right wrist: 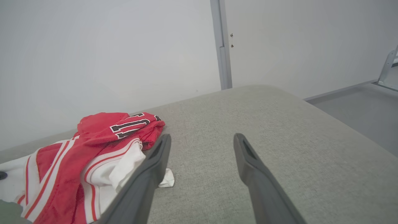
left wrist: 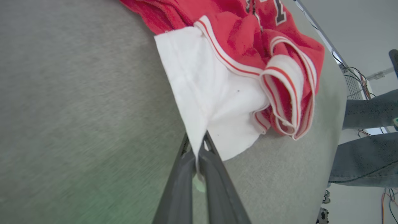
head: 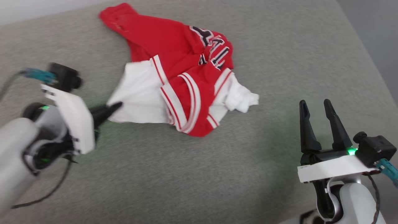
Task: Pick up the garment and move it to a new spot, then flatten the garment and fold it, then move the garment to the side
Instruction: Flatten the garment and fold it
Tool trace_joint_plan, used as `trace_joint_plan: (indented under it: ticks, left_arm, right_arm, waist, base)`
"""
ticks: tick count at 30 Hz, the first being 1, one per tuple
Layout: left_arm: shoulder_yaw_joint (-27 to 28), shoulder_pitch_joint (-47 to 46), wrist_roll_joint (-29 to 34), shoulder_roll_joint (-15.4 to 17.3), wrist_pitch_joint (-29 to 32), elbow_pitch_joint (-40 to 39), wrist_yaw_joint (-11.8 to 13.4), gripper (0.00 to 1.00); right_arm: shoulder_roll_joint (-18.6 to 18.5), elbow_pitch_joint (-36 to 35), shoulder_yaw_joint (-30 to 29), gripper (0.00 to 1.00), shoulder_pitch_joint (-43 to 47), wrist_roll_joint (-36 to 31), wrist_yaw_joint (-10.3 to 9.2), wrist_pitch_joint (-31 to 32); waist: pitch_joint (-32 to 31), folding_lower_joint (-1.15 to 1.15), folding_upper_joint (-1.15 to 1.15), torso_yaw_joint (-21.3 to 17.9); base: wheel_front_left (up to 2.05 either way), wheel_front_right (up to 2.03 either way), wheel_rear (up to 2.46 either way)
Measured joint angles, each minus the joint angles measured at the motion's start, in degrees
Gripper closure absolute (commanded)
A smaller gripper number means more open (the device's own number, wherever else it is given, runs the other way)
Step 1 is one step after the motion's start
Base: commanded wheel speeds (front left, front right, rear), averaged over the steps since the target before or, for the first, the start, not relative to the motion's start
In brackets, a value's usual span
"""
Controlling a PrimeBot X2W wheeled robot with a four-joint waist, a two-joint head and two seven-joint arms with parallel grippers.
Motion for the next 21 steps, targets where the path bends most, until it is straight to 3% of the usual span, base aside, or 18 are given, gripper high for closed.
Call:
trace_joint_plan:
  ticks: [5, 10, 14, 19, 20, 21]
  left_arm:
    - [1.78, 2.06, -3.08, 6.24, -3.67, -0.9, 0.0, 1.0]
    - [1.92, 5.94, -3.58, 10.87, -7.47, 4.09, 0.0, 1.0]
    - [0.51, 8.33, -1.31, 9.92, -10.2, 10.18, 0.01, 1.0]
    - [0.58, 9.31, -1.55, 4.94, -14.74, 15.07, 0.01, 1.0]
    - [0.64, 9.33, -1.47, 4.26, -15.85, 15.74, 0.01, 0.93]
    - [0.59, 9.32, -1.02, 3.64, -16.9, 16.07, 0.01, 0.71]
  right_arm:
    - [0.01, 0.99, -0.09, 0.0, -0.52, -1.37, 0.0, 0.0]
    - [0.01, 1.88, 0.01, 0.0, -0.76, -3.07, 0.0, 0.0]
    - [0.02, 2.66, -0.08, 0.0, -0.97, -4.81, 0.0, 0.0]
    - [0.01, 3.24, -0.07, 0.0, -1.14, -6.76, 0.0, 0.0]
    - [0.0, 3.36, 0.09, 0.0, -1.15, -7.36, 0.0, 0.0]
    - [0.01, 3.61, 0.26, 0.0, -1.15, -8.13, 0.0, 0.0]
  waist:
    - [-1.13, 0.0, 0.0, 3.5]
    - [-2.22, 0.0, 0.0, 6.68]
    - [-2.99, 0.0, 0.0, 8.56]
    - [-3.77, 0.0, 0.0, 9.91]
    - [-3.89, 0.0, 0.0, 10.09]
    - [-4.05, 0.0, 0.0, 10.25]
  base:
    - [0.0, 0.0, 0.0]
    - [0.0, 0.0, 0.0]
    - [0.0, 0.0, 0.0]
    - [0.0, 0.0, 0.0]
    - [0.0, 0.0, 0.0]
    - [0.0, 0.0, 0.0]
